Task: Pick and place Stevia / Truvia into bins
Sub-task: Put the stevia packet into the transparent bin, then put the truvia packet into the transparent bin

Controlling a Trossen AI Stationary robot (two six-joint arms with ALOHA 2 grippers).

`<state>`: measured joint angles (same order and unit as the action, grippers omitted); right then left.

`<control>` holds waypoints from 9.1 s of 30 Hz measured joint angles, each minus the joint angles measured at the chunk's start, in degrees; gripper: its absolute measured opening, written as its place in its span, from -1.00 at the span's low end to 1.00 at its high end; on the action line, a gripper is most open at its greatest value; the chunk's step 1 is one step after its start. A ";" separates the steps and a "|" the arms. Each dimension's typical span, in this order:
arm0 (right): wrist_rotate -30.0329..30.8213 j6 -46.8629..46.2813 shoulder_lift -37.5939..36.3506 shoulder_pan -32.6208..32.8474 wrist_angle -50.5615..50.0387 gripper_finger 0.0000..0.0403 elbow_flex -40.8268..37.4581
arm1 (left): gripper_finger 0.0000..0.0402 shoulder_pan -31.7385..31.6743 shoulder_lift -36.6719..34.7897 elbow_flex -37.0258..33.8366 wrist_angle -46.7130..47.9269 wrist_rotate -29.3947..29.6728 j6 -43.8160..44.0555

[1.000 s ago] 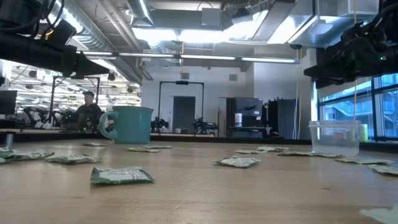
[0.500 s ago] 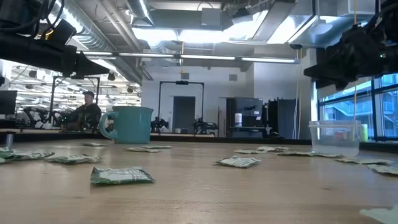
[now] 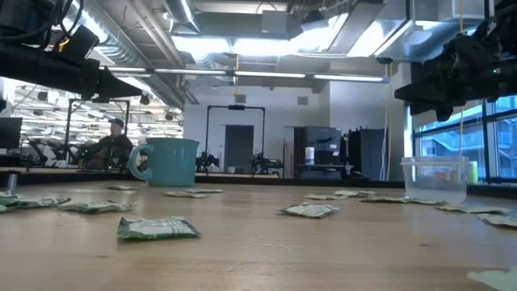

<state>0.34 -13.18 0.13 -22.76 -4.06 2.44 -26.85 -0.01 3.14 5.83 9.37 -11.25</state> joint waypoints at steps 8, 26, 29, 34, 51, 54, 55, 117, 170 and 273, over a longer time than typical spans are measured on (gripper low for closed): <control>0.01 0.09 -0.01 0.00 -0.01 -0.86 0.02 | -0.98 0.01 0.00 0.00 -0.01 0.00 0.00; 0.00 -0.16 0.01 0.02 -0.01 -0.86 0.00 | -0.98 0.00 0.00 0.00 -0.11 -0.34 0.02; 0.00 -0.22 -0.01 0.00 -0.01 -0.86 0.00 | -0.96 0.00 0.00 0.00 -0.40 -2.31 0.61; 0.00 -0.03 -0.01 0.00 -0.01 -0.86 0.02 | -0.76 0.02 0.00 -0.01 -2.36 -8.10 5.10; 0.02 1.79 -0.01 0.00 0.01 -0.86 0.01 | -0.34 10.06 12.66 0.96 -22.64 -15.57 5.35; 0.02 1.77 -0.01 0.01 0.01 -0.86 0.01 | -0.36 12.90 17.90 4.03 -20.85 -10.64 4.00; 0.02 1.83 -0.01 0.00 0.02 -0.86 0.00 | -0.37 13.88 19.90 5.18 -20.33 -10.06 3.74; -4.91 4.37 68.74 0.02 -10.22 -0.86 32.97 | -0.43 25.68 72.02 21.09 -41.64 -1.31 5.95; 2.79 -1.92 88.89 -1.07 -11.42 -0.39 35.14 | -0.43 25.66 72.02 21.09 -41.58 -1.31 5.97; 9.32 5.46 76.53 23.28 -31.14 -0.56 49.48 | -0.43 25.66 72.00 21.09 -41.22 -1.29 5.95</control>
<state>9.66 -7.72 76.66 0.51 -35.21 51.92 -1.19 71.99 24.23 -35.39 8.08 -5.30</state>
